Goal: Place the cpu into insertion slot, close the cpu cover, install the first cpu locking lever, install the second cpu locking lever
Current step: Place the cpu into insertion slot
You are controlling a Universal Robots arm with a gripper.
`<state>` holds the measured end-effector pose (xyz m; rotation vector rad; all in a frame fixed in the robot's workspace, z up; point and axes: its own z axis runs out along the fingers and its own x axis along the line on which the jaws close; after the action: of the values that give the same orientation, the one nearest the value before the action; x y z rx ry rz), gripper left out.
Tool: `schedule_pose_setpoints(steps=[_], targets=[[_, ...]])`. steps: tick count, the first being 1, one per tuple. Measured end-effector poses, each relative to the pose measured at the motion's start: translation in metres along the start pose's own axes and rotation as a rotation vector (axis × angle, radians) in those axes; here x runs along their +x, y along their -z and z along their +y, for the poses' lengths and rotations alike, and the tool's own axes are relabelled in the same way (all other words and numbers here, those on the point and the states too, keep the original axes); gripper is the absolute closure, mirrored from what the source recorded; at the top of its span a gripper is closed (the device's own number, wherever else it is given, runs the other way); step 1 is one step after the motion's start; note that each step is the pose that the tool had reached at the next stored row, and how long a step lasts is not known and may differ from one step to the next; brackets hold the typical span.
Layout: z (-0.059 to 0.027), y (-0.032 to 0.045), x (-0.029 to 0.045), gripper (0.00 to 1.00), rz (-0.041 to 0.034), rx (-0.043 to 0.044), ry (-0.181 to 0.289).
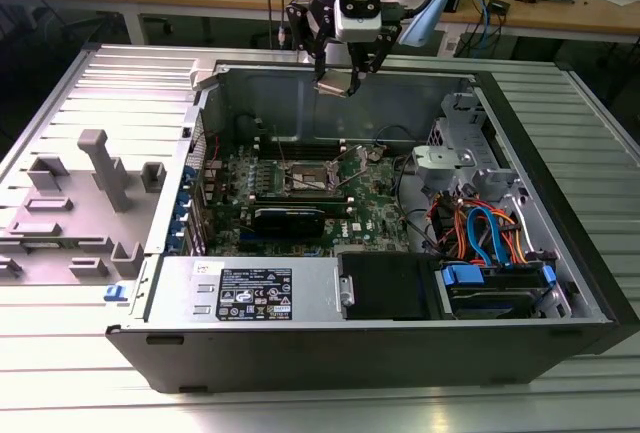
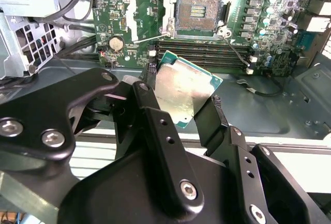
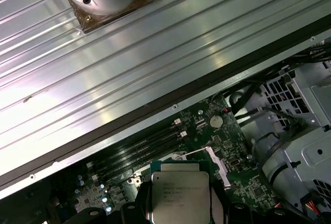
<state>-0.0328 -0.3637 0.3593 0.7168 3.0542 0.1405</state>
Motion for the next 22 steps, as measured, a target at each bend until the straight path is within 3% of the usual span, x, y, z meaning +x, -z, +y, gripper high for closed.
schedule_pose_setpoints(steps=[10,22], targets=[[-0.0002,0.0000,0.0000,0.45,-0.0001,-0.0001,-0.003],[-0.0026,-0.0003,-0.0019,0.45,-0.0042,0.0005,-0.041]])
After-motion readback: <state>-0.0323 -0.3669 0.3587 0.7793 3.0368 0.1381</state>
